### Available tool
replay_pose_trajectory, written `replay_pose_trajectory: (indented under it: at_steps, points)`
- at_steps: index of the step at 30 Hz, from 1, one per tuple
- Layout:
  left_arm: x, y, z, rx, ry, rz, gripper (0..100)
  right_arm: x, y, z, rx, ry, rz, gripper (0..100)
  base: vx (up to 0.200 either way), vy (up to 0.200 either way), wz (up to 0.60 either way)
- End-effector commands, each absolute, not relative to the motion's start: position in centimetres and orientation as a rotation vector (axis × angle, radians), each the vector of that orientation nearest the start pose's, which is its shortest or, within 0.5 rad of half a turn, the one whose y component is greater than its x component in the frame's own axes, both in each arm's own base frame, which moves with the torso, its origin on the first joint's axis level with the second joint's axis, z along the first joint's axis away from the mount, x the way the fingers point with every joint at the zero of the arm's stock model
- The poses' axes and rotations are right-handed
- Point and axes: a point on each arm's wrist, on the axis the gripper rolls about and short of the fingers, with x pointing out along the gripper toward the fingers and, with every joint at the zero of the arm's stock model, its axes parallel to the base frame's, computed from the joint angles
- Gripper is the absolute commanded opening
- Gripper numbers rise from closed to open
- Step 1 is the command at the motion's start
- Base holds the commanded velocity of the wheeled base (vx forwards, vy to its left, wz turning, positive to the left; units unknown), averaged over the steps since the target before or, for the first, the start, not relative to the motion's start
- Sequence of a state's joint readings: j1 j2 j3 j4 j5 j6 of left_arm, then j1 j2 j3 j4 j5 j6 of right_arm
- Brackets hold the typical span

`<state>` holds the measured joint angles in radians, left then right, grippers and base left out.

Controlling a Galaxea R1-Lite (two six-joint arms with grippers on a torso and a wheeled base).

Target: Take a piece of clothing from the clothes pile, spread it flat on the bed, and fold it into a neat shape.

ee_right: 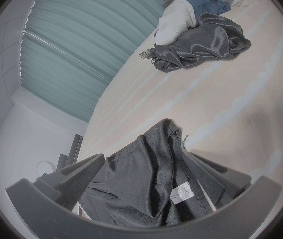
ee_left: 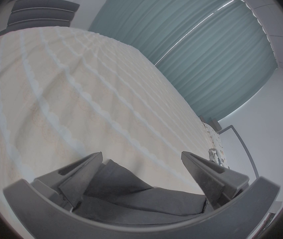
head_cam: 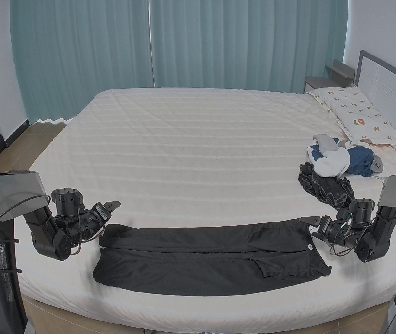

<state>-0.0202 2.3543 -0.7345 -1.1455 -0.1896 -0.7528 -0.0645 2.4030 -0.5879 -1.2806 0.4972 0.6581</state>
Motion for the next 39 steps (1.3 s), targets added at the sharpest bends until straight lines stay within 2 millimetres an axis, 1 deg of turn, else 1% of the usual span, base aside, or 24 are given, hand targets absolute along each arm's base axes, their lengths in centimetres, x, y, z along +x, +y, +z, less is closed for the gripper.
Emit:
replay_pose_trajectory:
  at_steps: [1,2,4,8,11,15,18,20,22,23,26,27,28,30,31,35,37,39]
  points:
    - [36.2,-3.1,0.7,-0.771,0.491,-0.031,100,33.4,-1.0,-4.5,0.783,0.649,0.236,100,0.0,0.0,0.0]
    - [36.1,-3.9,1.0,-0.78,0.488,-0.035,100,33.4,-1.0,-4.5,0.781,0.644,0.238,100,0.0,0.0,0.0]
    - [35.7,-5.3,0.9,-0.792,0.51,-0.053,100,33.2,-1.0,-4.7,0.779,0.639,0.24,100,0.0,0.0,0.0]
    - [35.3,-6.8,-0.3,-0.776,0.563,-0.08,100,33.2,-1.0,-4.8,0.777,0.633,0.241,100,0.0,0.0,0.0]
    - [35.1,-7.4,-1.3,-0.76,0.597,-0.085,100,33.1,-1.0,-4.8,0.778,0.634,0.24,100,0.0,0.0,0.0]
    - [35.0,-7.4,-2.1,-0.724,0.62,-0.083,100,33.1,-1.0,-4.8,0.779,0.635,0.24,100,0.0,0.0,0.0]
    - [35.2,-6.9,-3.0,-0.701,0.631,-0.069,100,33.1,-1.0,-4.8,0.779,0.635,0.24,100,0.0,0.0,0.0]
    - [35.7,-6.3,-3.5,-0.692,0.626,-0.049,100,33.1,-1.0,-4.8,0.779,0.635,0.24,100,0.0,0.0,0.0]
    - [36.1,-5.9,-3.5,-0.693,0.612,-0.041,100,33.1,-1.0,-4.8,0.779,0.635,0.24,100,0.0,0.0,0.0]
    - [36.7,-5.3,-3.3,-0.699,0.588,-0.026,100,33.1,-1.0,-4.8,0.779,0.635,0.24,100,0.0,0.0,0.0]
    - [37.5,-4.2,-3.1,-0.709,0.544,0.007,100,33.1,-1.0,-4.8,0.779,0.633,0.24,100,0.0,0.0,0.0]
    - [37.6,-4.2,-3.0,-0.711,0.541,0.009,100,33.1,-1.0,-4.8,0.779,0.635,0.24,100,0.0,0.0,0.0]
    - [38.0,-3.6,-3.0,-0.714,0.519,0.034,100,33.1,-1.0,-4.8,0.778,0.634,0.24,100,0.0,0.0,0.0]
    - [38.0,-3.5,-3.0,-0.714,0.515,0.037,100,33.1,-1.0,-4.8,0.779,0.635,0.24,100,0.0,0.0,0.0]
    - [38.2,-2.8,-2.8,-0.717,0.499,0.062,100,33.1,-1.0,-4.8,0.778,0.635,0.242,100,0.0,0.0,0.0]
    - [38.5,-1.8,-2.9,-0.722,0.484,0.083,100,33.1,-1.0,-4.8,0.778,0.635,0.242,100,0.0,0.0,0.0]
    - [38.8,-0.6,-2.8,-0.732,0.463,0.102,100,33.1,-1.0,-4.8,0.778,0.635,0.242,100,0.0,0.0,0.0]
    - [38.6,0.0,-2.7,-0.74,0.472,0.102,100,33.1,-1.0,-4.9,0.778,0.636,0.241,100,0.0,0.0,0.0]
